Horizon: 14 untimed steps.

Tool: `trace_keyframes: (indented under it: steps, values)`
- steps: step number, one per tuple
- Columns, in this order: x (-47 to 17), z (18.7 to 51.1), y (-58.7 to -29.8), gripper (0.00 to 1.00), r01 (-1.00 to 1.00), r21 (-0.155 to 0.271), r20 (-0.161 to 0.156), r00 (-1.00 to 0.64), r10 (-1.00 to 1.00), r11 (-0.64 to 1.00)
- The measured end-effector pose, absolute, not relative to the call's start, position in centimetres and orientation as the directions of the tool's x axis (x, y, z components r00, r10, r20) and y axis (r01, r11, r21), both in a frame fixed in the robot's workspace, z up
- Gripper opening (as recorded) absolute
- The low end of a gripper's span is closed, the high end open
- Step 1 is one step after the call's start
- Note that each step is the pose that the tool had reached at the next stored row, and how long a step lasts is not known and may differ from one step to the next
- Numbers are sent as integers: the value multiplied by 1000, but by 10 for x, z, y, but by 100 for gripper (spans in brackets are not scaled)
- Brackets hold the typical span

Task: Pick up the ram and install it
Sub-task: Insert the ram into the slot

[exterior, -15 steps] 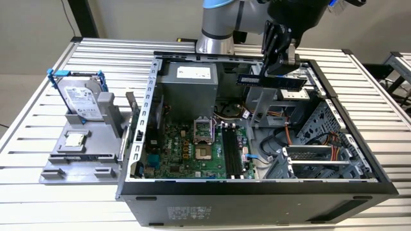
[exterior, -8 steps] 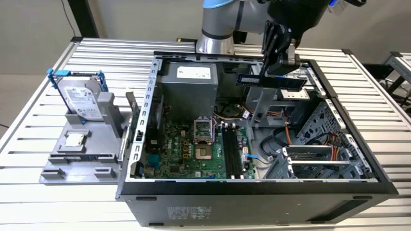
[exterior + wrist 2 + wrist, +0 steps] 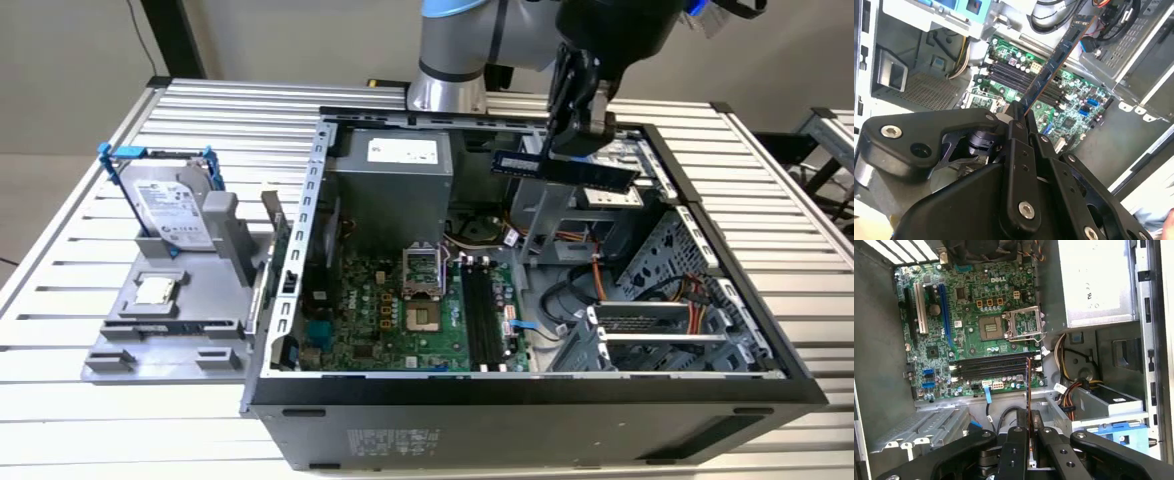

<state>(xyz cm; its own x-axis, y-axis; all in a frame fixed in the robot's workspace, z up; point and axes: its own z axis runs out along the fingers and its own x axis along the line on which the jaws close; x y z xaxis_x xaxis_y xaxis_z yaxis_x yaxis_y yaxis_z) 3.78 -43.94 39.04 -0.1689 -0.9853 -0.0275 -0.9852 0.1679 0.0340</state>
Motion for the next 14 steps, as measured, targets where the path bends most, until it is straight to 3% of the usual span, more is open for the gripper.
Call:
trace_keyframes:
  steps: [14]
  values:
    - [38, 390, -439, 0, -927, 34, -28, -376, -926, 375]
